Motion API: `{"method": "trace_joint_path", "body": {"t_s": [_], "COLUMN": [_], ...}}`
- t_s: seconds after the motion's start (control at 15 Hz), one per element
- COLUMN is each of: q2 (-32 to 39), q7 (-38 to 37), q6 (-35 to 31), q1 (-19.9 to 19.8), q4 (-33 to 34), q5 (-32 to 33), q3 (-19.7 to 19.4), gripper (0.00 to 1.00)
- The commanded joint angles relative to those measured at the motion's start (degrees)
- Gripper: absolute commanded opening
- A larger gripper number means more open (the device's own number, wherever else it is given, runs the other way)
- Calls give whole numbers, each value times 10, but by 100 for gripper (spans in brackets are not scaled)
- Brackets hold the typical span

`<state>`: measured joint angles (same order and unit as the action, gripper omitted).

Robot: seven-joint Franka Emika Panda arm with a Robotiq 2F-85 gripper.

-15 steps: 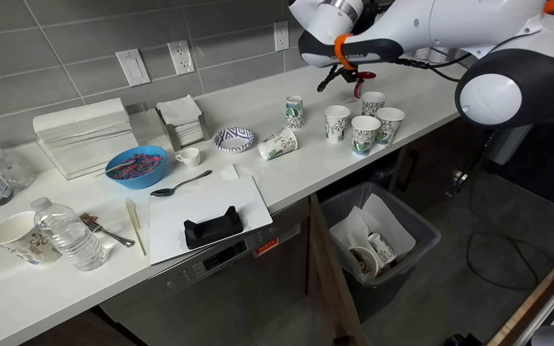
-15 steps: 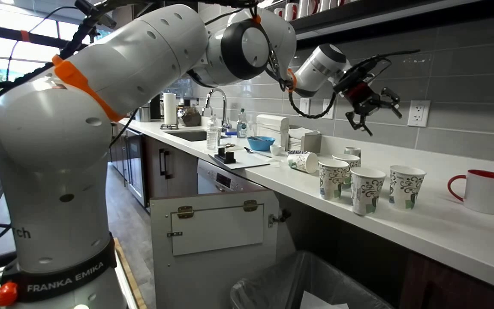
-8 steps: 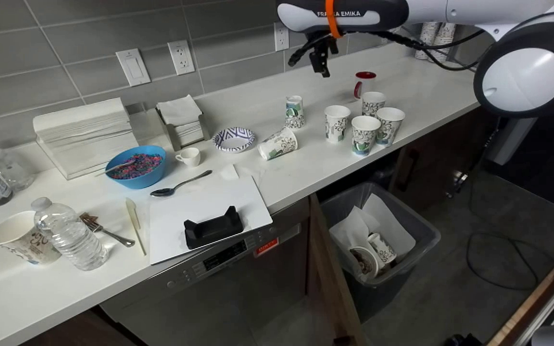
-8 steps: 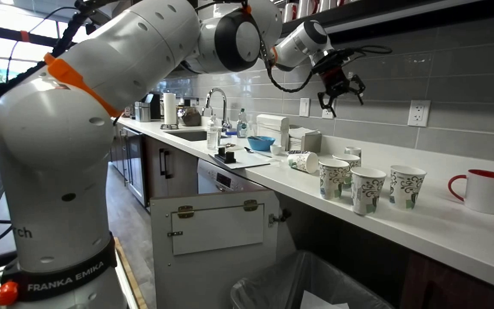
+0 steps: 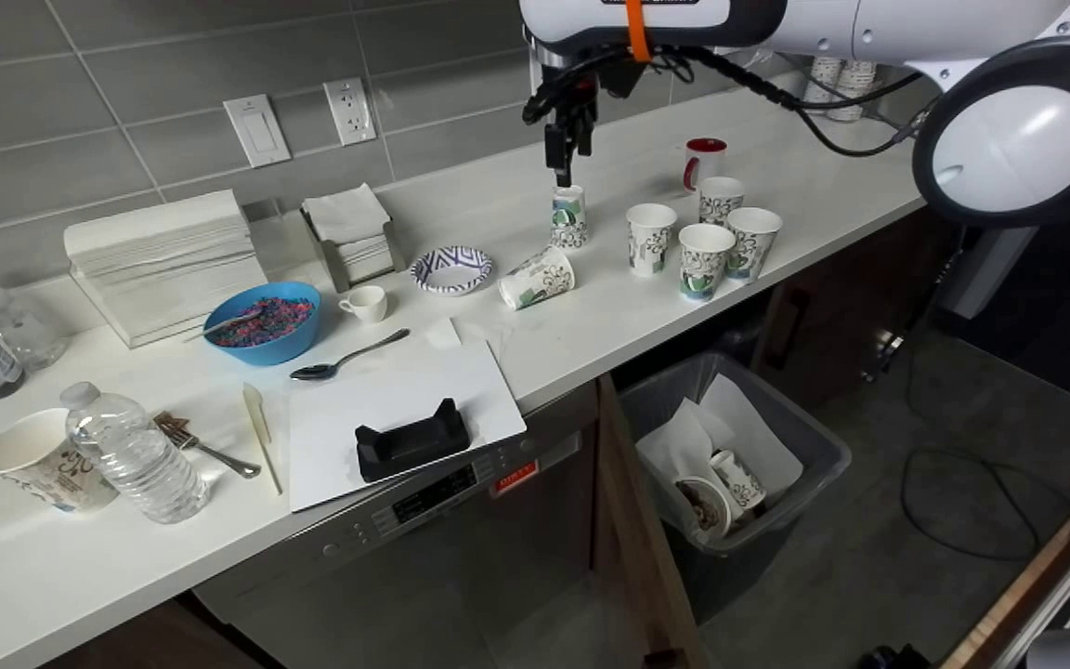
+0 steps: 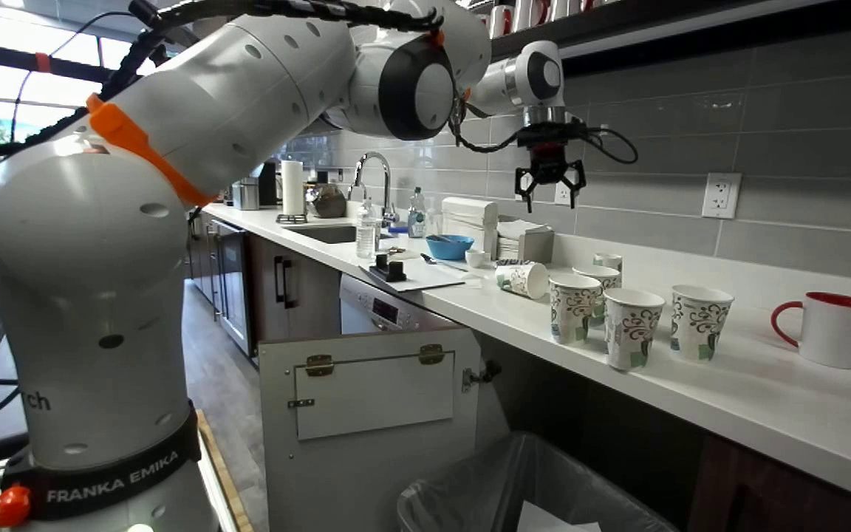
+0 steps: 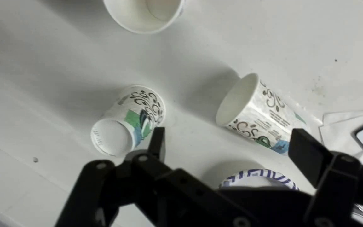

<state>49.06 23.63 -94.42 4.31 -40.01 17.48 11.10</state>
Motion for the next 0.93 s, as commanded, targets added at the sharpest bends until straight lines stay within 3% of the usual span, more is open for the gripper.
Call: {"method": "trace_joint_path", "body": {"t_s": [0.0,0.6,0.87], "q2": [46,123,133], "q7": [8,-1,-11], "q6": [-47,-67,-78], "q1": [-38,-111,-127], "q4": [7,8,7], "q5": [-75,-243,-296], "q3": [42,125,147], "gripper": [100,100,100]}}
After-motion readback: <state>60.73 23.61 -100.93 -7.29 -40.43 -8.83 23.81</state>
